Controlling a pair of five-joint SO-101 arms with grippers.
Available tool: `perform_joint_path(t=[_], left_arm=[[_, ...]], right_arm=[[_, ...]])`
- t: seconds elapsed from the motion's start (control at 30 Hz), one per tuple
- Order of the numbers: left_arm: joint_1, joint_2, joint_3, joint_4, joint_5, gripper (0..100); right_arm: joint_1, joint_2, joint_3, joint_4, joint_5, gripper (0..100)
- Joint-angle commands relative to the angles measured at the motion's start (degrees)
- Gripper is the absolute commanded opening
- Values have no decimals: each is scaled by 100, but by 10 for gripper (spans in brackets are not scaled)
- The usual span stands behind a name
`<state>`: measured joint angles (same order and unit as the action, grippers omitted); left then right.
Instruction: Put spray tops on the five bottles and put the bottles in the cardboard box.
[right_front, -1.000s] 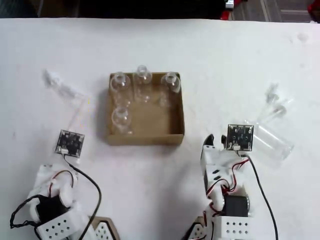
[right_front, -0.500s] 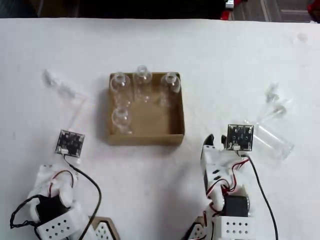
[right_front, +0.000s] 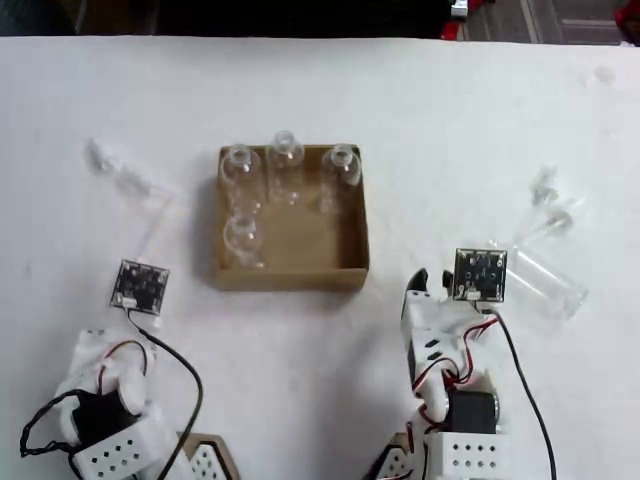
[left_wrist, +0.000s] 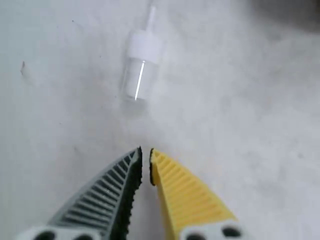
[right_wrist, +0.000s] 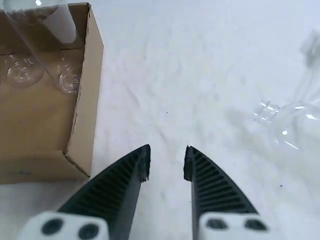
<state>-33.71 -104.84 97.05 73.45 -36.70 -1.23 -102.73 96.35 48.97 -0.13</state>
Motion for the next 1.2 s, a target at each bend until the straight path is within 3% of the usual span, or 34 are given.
perform_joint_path(t=[0.0, 0.3, 0.53, 0.7, 0.77, 0.87, 0.93, 1.17], left_arm=[[-31, 48, -9, 132, -44, 39], [4, 48, -9, 0, -35, 42], [479, 48, -26, -1495, -26, 39], [998, 48, -18, -1758, -18, 39], [1332, 48, -18, -1477, -18, 39], [1886, 48, -18, -826, -53, 39], [2097, 48, -9, -853, -79, 39], [2097, 48, -9, -809, -79, 40]], right_arm=[[31, -57, 53, 40, 0, 98], [1253, -57, 53, -523, -35, 98], [1596, -66, -70, -752, -26, 98], [2097, -66, -431, -699, 44, 98], [2264, -66, -510, -699, 615, 98], [2316, -66, -554, -664, 2084, 98], [2237, -66, -571, -295, 2664, 98], [1138, -57, -1398, 1780, 4281, 98]])
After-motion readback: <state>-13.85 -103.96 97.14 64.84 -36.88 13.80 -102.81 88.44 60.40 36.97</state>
